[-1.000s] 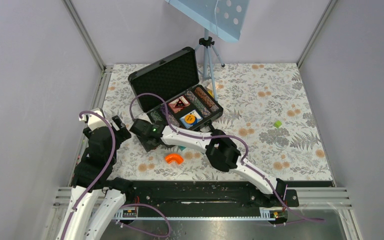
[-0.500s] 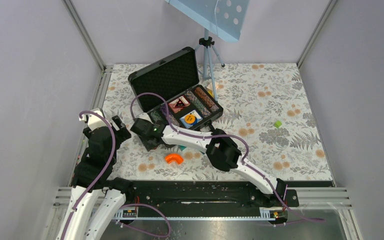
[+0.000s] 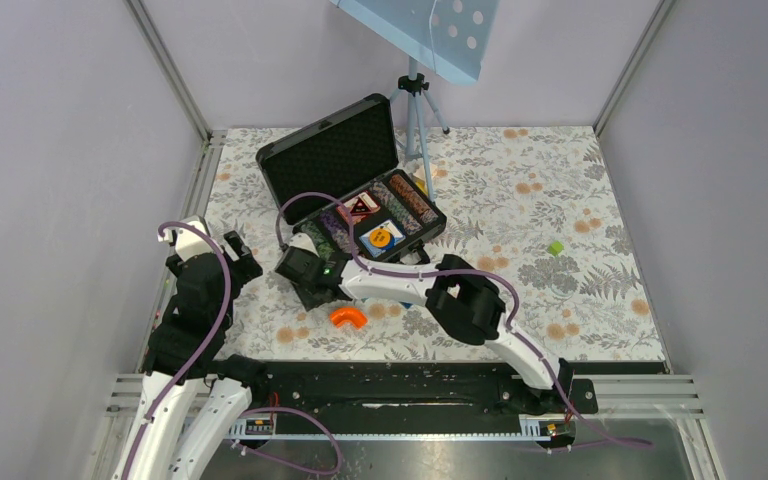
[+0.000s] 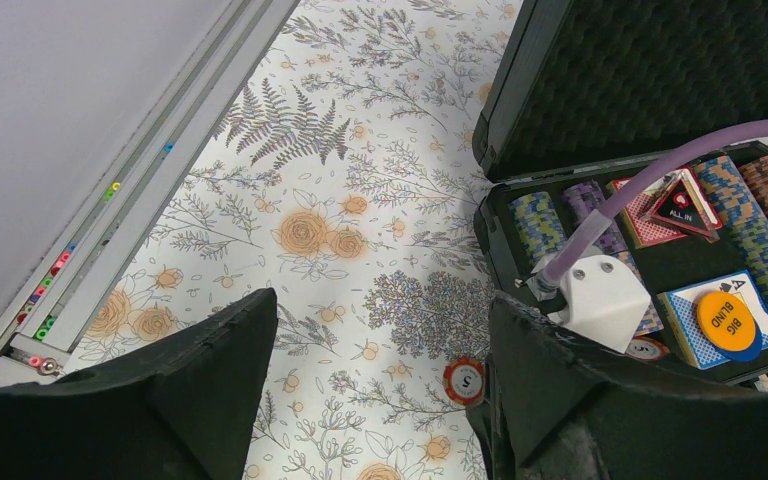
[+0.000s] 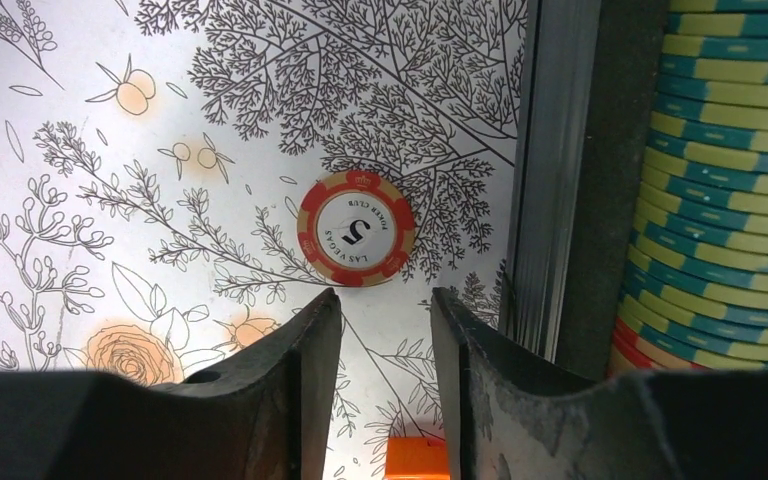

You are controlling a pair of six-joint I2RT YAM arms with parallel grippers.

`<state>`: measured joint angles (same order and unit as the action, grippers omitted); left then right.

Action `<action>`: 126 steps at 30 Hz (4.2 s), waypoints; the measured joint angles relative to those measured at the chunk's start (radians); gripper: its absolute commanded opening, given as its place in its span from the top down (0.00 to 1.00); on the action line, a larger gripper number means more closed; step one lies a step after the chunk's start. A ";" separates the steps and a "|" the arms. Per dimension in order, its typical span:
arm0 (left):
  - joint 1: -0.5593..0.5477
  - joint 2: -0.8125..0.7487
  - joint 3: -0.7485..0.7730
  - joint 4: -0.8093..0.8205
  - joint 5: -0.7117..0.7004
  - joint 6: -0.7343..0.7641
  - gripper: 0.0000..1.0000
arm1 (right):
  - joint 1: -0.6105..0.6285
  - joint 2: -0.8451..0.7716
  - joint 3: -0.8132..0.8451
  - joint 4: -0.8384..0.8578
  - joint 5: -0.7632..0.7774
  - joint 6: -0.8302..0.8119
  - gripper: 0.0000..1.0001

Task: Pack up texas hold em set

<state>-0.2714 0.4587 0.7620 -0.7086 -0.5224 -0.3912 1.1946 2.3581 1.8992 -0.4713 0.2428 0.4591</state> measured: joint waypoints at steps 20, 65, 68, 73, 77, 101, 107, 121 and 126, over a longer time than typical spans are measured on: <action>0.000 0.000 -0.003 0.000 0.000 0.000 0.23 | 0.014 0.154 0.311 -0.253 0.005 -0.011 0.38; 0.000 0.000 -0.003 0.001 0.002 0.002 0.23 | -0.002 0.078 0.122 -0.023 0.031 -0.018 0.54; 0.000 0.000 -0.003 0.001 0.002 0.002 0.23 | 0.005 0.029 0.032 0.018 0.031 -0.001 0.54; 0.000 0.000 -0.003 0.001 0.002 0.002 0.23 | 0.008 -0.033 -0.071 0.044 0.033 0.014 0.54; 0.000 0.000 -0.003 0.001 0.002 0.002 0.23 | 0.022 -0.058 -0.111 0.048 0.039 0.020 0.54; 0.000 0.000 -0.003 0.001 0.003 0.002 0.23 | 0.043 0.034 0.089 -0.115 0.038 0.007 0.27; 0.000 0.000 -0.003 0.000 0.003 0.003 0.23 | 0.026 0.115 0.236 -0.205 0.044 0.000 0.36; 0.000 0.000 -0.003 0.001 0.003 0.003 0.23 | 0.019 0.184 0.369 -0.303 0.029 -0.015 0.36; 0.000 0.000 -0.003 0.001 0.003 0.003 0.23 | 0.013 0.231 0.451 -0.308 0.032 -0.043 0.44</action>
<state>-0.2714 0.4587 0.7586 -0.7078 -0.5198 -0.3885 1.2079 2.5889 2.3501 -0.7792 0.2749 0.4156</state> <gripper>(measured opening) 0.768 0.609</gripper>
